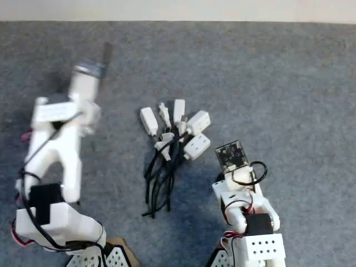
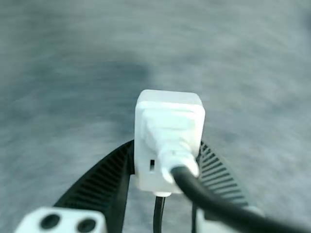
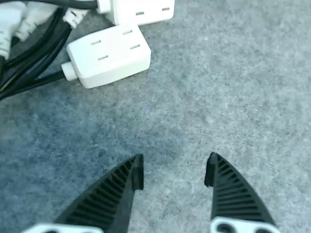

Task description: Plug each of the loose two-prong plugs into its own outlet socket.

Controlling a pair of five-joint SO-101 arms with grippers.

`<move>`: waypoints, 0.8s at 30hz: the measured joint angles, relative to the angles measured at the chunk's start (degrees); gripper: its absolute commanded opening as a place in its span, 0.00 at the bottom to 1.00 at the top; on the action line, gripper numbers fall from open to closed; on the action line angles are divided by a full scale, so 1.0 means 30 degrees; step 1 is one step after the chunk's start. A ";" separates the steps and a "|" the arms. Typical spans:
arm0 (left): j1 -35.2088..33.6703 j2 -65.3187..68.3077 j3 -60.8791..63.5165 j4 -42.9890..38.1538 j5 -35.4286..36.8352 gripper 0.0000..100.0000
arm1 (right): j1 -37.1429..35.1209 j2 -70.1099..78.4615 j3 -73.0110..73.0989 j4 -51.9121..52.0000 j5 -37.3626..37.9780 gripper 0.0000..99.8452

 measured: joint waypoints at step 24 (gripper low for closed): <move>-0.6711 2.4264 -3.4725 0.7619 0.6681 0.15 | 0.0000 0.0000 0.0000 0.0000 0.0000 0.20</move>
